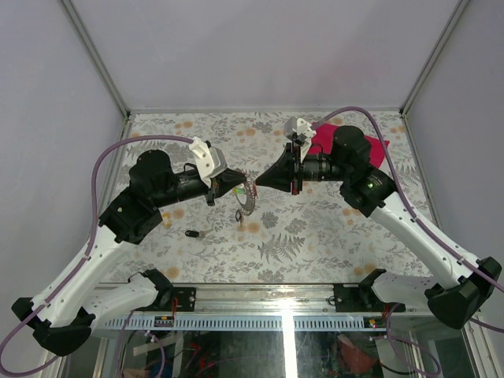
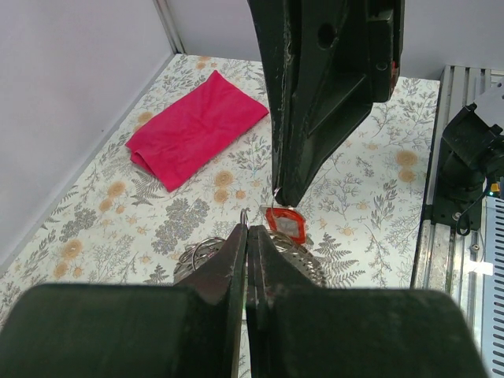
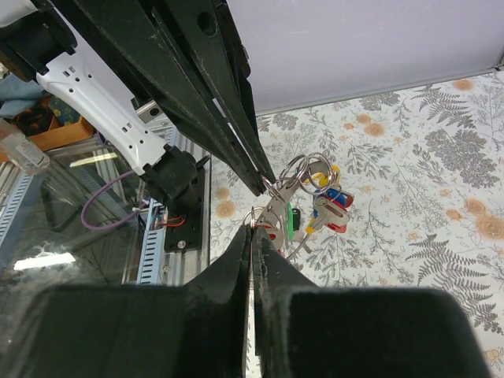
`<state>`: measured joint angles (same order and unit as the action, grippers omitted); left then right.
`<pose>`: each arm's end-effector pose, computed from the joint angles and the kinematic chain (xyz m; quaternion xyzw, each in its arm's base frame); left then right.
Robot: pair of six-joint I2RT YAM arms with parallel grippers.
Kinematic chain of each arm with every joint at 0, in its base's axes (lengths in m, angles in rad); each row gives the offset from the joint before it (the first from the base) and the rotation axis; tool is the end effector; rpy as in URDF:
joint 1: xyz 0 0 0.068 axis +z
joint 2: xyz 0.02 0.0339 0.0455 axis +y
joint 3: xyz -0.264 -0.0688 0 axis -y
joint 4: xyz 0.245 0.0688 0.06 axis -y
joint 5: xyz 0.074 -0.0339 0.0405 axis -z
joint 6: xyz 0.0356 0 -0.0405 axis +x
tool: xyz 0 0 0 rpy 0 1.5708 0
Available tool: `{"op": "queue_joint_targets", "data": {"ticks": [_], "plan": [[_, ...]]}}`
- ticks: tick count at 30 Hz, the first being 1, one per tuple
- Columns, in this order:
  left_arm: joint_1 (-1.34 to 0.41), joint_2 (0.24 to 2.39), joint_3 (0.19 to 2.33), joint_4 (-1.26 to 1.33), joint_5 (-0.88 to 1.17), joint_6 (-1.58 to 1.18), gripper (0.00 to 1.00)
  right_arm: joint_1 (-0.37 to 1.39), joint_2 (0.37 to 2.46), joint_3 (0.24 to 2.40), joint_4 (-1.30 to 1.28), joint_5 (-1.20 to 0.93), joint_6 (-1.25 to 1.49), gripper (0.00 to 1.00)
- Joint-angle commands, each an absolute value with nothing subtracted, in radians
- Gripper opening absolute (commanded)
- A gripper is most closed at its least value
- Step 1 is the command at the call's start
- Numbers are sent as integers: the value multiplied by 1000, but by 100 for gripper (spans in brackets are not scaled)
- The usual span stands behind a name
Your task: Put the keys on the keyring
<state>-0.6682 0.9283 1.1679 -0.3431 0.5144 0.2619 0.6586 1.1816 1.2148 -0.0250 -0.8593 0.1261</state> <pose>0.1383 -0.1315 0.4304 0.4744 0.5656 -0.3157 0.5961 0.1891 0.1804 0.4267 -0.4538 0.5398 0.5178 0.4843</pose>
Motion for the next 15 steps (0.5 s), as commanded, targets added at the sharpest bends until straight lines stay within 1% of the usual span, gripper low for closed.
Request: {"op": "queue_joint_targets", "data": {"ticks": [1,10,15], "plan": [[-675,925,1202,-261,505,259,0,676,1199,1272,53,-888,169,0],[-677,928,1202,-261,520,257,0,686,1211,1278,80,-874,185,0],[-676,923,1201,-262,521,257,0,687,1215,1280,47,-833,173,0]]}}
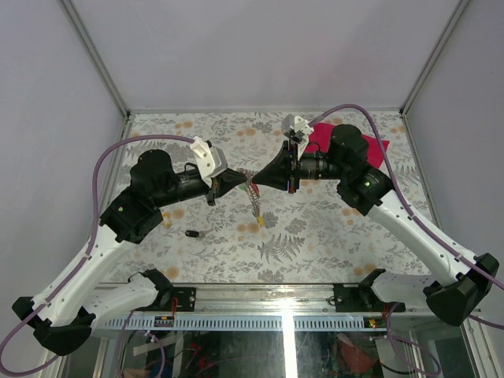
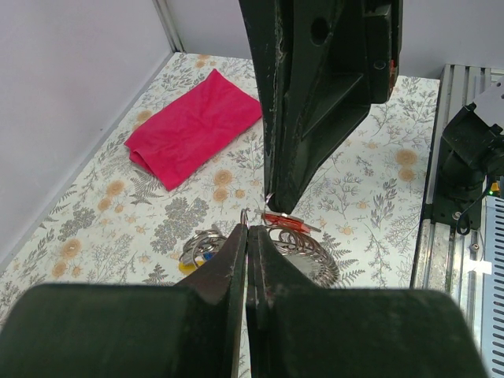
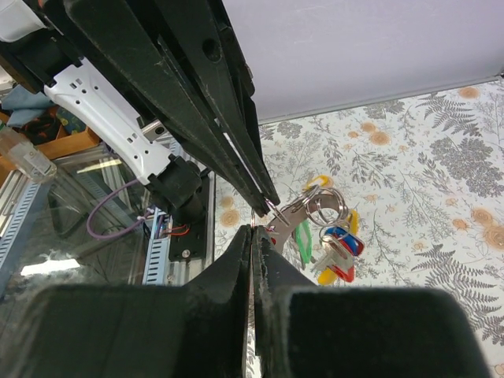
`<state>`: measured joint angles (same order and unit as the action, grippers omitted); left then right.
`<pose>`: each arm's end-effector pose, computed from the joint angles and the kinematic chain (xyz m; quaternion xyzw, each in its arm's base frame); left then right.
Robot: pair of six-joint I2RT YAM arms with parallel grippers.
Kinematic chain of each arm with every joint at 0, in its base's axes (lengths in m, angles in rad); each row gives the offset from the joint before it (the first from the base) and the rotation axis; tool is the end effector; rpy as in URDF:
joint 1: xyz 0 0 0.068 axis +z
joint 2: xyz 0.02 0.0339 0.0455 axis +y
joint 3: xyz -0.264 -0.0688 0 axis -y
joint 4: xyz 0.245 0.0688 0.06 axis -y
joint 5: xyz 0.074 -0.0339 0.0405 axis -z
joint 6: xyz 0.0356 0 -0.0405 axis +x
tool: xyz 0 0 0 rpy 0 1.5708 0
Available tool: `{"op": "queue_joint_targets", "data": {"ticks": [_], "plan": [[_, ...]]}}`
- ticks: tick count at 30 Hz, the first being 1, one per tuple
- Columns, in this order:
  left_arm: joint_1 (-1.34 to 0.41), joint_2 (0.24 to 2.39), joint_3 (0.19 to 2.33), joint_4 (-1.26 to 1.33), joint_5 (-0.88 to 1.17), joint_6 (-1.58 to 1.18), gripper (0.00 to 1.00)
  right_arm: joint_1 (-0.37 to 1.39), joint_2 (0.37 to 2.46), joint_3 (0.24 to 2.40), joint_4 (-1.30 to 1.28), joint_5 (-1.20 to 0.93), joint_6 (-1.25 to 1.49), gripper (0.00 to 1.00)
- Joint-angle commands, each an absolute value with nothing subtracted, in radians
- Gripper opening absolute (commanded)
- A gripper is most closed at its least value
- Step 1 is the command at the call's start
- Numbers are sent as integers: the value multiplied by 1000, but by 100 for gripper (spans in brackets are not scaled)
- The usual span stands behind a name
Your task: Put the keys on the keyring
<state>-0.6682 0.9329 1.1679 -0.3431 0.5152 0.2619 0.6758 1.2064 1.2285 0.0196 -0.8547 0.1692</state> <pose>0.1394 -0.1324 0.4297 0.4748 0.5670 -0.3160 0.5943 0.1914 0.1879 0.4296 -0.4474 0.5349 0.5310 0.4814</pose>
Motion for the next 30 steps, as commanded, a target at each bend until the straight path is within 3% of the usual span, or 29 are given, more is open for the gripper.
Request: {"op": "queue_joint_targets", "data": {"ticks": [1,30], "plan": [[-676,922,1201,-262,521,256,0,687,1216,1279,38,-825,170,0],[-677,906,1194,-262,532,262,0,687,1226,1267,2,-693,214,0]]}}
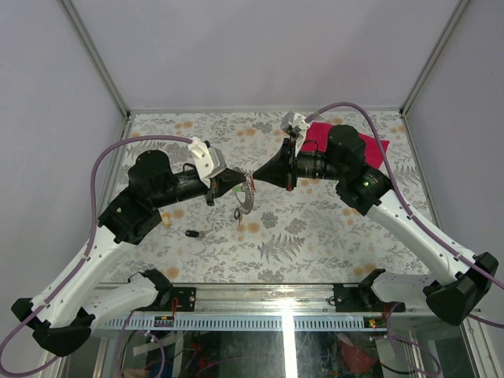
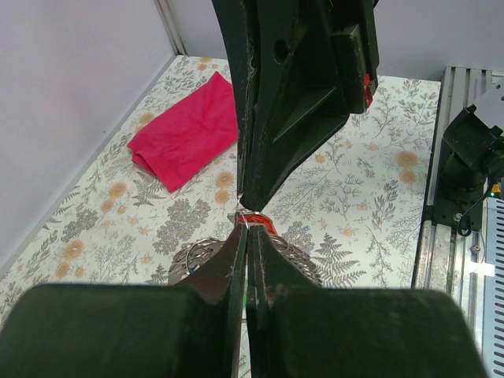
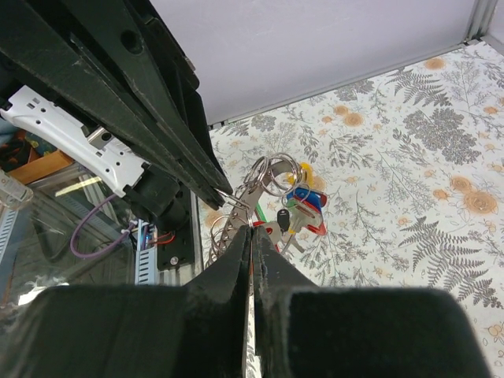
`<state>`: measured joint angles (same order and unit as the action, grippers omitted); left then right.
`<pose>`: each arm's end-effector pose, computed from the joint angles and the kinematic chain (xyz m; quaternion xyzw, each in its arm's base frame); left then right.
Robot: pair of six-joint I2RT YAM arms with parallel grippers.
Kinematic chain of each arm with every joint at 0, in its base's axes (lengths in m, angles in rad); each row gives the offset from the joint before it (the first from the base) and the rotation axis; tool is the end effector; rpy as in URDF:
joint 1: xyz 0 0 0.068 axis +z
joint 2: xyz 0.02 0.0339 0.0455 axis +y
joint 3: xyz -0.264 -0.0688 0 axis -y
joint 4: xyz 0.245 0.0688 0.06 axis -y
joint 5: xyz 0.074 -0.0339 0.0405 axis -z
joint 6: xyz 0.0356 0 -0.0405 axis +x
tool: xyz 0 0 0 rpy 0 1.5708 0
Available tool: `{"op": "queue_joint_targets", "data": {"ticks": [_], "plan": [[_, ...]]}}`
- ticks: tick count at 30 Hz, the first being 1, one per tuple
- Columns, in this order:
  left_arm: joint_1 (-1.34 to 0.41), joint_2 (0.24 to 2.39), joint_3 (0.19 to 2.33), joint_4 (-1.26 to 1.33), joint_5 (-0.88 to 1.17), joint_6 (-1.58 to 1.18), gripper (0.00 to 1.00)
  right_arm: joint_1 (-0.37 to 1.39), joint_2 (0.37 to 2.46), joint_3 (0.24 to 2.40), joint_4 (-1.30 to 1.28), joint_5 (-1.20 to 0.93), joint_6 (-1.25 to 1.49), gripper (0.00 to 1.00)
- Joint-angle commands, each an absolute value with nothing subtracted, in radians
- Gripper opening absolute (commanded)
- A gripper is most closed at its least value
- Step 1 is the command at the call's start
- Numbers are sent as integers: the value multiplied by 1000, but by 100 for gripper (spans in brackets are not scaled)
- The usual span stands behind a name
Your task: Put the keys on the keyring
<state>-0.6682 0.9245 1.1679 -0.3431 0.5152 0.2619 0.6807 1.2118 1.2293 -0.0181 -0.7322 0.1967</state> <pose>0.1373 -0.1307 0.4311 0.4743 0.5642 -0.3159 0.5974 0.1961 0.1894 0.4249 -0.4040 0.5806 0.5096 0.4900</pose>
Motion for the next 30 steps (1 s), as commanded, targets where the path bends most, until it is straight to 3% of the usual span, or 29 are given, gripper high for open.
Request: {"op": "queue_joint_targets", "data": {"ticks": [1,8,18,30], "plan": [[-677,904,1193,-262,535,264,0,687,1230,1272,-4,-694,216,0],[-677,905,1194,-265,554,268,0,687,1261,1297,-25,-732,246,0],[-676,899,1194,-259,573,242,0,687,1213,1315,-87,-712,147,32],[-676,827,1107,-110,625,44,0,687,947,1051,181,-707,-3,47]]}}
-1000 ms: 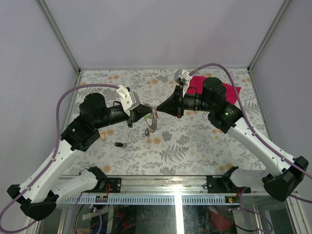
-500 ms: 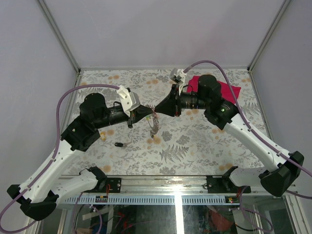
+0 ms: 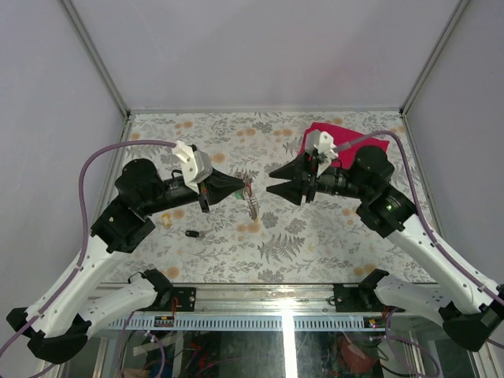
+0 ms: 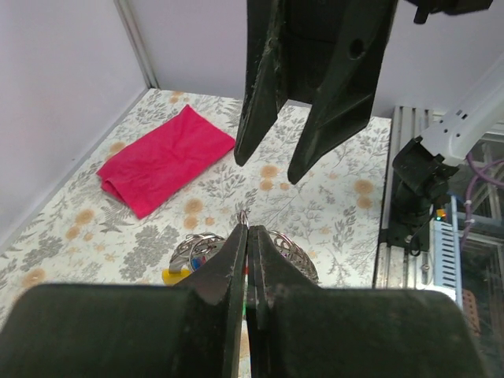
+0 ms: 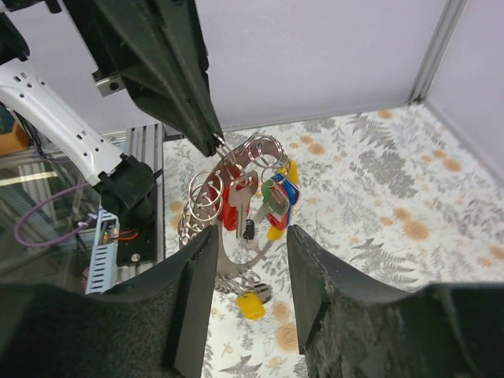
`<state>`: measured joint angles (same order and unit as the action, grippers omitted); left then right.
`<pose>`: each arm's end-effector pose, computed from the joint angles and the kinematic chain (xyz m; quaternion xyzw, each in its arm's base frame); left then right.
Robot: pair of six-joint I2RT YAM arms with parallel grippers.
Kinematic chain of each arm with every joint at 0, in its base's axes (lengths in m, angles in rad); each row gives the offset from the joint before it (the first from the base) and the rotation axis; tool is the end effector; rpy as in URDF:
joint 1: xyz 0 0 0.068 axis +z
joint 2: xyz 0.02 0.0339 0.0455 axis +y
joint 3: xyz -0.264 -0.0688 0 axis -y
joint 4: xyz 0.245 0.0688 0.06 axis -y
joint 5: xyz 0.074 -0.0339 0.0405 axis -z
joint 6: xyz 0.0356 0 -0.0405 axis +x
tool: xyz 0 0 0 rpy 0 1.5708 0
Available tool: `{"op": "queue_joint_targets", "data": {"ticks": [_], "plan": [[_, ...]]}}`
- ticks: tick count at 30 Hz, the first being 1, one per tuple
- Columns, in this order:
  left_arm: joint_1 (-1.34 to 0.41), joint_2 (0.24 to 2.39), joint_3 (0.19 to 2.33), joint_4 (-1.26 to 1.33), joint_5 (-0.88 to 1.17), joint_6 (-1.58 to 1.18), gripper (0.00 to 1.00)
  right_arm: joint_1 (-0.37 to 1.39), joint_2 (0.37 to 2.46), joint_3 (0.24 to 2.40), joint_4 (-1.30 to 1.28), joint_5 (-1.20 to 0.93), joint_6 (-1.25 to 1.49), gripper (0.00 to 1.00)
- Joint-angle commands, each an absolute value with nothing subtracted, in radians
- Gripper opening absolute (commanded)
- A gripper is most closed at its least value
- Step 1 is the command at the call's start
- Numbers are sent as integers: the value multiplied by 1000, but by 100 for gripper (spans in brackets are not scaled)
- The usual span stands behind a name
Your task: Put the keys on the keyring
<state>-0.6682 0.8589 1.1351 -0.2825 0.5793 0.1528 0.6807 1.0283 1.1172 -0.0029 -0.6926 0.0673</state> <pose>0.1219 -0.1210 0.4373 0.4559 0.5430 -0.3681 0.6016 0.1593 0.1583 0.4298 -0.4304 0.5307 0.4668 0.5614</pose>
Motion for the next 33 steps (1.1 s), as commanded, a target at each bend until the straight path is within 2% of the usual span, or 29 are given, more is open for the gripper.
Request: {"op": "queue_joint_targets", "data": {"ticks": [1,9,13,17,24,33], "plan": [[-676,823,1096,-86,638,19,0,687,929,1031,209,-717,-6,47],[-677,790,992,150,762,-197,0,687,836,929,414,-801,41,46],[-676,793,956,271,822,-291,0,687,829,934,439,-840,105,43],[-677,796,924,364,849,-373,0,687,820,953,402,-850,174,43],[-704,787,897,397,860,-410,0,687,726,955,186,-773,189,46],[-771,806,874,420,800,-405,0,687,631,934,180,-738,252,46]]}}
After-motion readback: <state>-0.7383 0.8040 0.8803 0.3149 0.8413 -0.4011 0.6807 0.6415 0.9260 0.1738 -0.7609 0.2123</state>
